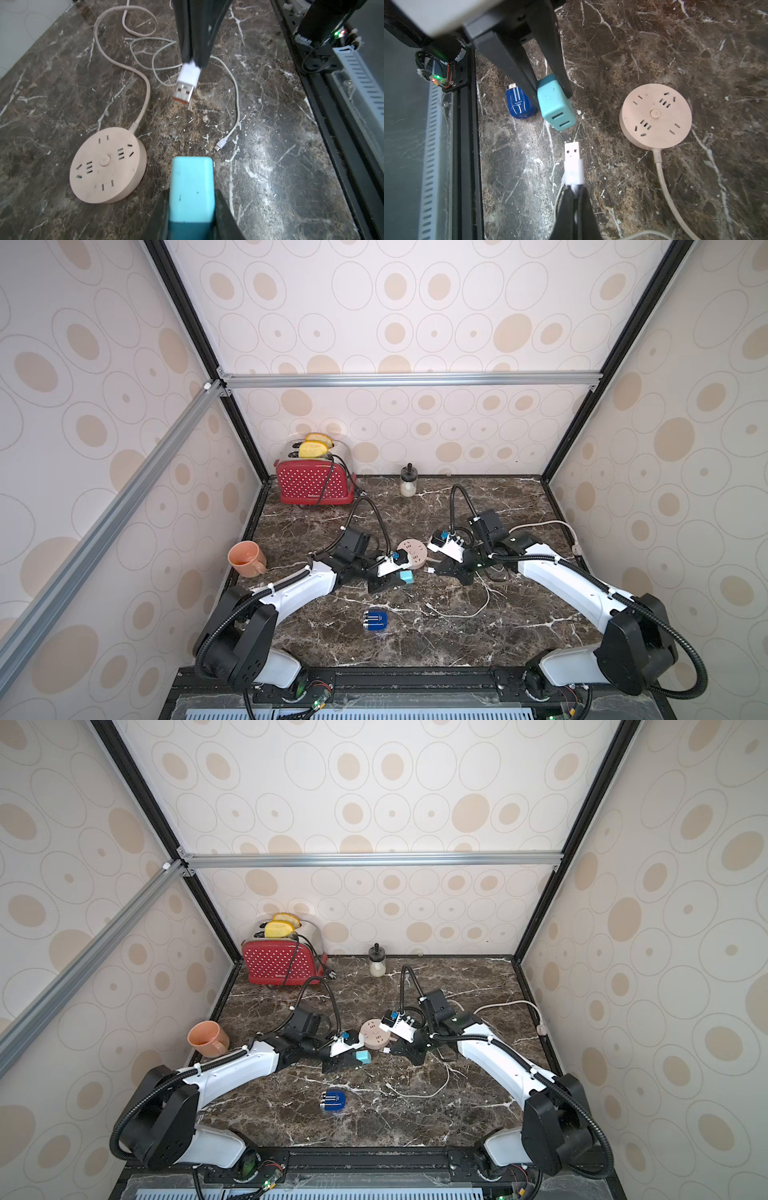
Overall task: Charge the electric shaver
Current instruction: Insert the charging cable into the plug.
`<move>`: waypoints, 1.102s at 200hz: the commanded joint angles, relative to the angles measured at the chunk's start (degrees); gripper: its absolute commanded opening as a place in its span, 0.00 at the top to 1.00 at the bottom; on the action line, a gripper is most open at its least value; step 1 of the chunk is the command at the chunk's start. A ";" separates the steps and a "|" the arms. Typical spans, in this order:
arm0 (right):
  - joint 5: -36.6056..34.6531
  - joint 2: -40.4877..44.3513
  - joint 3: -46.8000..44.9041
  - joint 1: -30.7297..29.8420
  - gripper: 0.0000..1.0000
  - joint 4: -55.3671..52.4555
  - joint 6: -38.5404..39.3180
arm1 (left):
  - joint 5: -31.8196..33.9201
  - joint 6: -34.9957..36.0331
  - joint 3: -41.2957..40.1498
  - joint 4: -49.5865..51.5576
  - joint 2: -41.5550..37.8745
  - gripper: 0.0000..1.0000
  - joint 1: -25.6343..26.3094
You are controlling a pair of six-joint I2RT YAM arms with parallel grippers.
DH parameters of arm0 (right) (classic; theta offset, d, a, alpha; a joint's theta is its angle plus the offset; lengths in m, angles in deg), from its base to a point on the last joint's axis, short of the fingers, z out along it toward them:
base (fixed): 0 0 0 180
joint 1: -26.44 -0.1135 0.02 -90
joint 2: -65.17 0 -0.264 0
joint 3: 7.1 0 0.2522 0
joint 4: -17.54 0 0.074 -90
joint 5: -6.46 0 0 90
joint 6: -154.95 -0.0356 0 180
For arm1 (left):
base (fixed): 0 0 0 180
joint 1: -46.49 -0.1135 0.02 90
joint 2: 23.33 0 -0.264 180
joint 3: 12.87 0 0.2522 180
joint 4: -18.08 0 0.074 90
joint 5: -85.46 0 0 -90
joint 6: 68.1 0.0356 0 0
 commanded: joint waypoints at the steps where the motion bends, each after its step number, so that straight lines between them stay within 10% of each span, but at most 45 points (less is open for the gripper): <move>1: 1.99 -1.39 2.05 -0.42 1.00 -2.77 2.10 | -4.61 -0.01 -0.96 -3.78 -2.38 1.00 -1.76; 112: 4.43 -3.82 5.73 -4.44 1.00 0.08 2.10 | -16.45 8.09 2.39 6.93 -4.39 1.00 -3.83; 220: 1.21 -2.57 8.05 -5.42 1.00 -7.61 3.45 | -10.92 13.71 1.00 9.97 -5.27 1.00 -5.17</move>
